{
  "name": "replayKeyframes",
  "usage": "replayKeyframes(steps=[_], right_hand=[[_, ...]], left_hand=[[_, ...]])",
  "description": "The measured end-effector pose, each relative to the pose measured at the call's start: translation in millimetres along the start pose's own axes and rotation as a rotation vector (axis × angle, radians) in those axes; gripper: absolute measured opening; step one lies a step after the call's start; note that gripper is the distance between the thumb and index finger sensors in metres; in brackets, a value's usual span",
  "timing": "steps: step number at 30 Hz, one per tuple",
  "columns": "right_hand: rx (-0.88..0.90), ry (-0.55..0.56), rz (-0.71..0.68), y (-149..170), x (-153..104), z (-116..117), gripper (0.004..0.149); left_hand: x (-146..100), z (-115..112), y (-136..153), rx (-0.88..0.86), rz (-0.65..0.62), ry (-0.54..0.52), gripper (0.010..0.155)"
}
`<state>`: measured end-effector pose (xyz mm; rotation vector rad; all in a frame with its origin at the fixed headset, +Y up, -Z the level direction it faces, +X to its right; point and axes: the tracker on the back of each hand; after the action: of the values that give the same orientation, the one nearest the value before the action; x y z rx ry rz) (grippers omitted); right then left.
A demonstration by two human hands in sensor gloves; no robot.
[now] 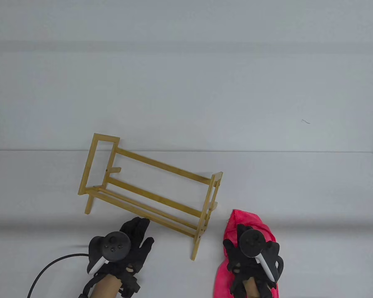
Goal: Hang square towel on book rack
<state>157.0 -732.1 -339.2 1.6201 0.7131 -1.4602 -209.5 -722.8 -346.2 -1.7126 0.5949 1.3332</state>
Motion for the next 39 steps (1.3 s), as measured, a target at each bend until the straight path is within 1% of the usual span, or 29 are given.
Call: replayKeyframes(steps=[6, 15, 30, 39], right_hand=[[0.01, -0.007, -0.011, -1, -2, 0, 0.074], [0.018, -0.04, -0.013, 0, 0, 1, 0.074], [0.014, -0.072, -0.032, -3, -4, 3, 0.076], [0.057, -0.036, -0.047, -1, -4, -10, 0.076]], left_hand=[[-1, 2, 0, -0.001, -0.001, -0.008, 0.064], [1, 1, 1, 0.004, 0.006, 0.016, 0.064], [-1, 4, 1, -0.014, 0.002, 0.019, 0.063], [-5, 9, -2, -0.03, -0.011, 0.005, 0.062]])
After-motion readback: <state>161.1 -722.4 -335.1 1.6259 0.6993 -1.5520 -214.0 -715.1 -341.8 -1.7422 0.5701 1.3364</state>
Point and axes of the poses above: the tracker on the back of each hand, its own y axis roughly to the little-finger side, its own x axis roughly from the wrist to the fingertips, z = x × y, and after that the axes turned 2 degrees about x, right-handed
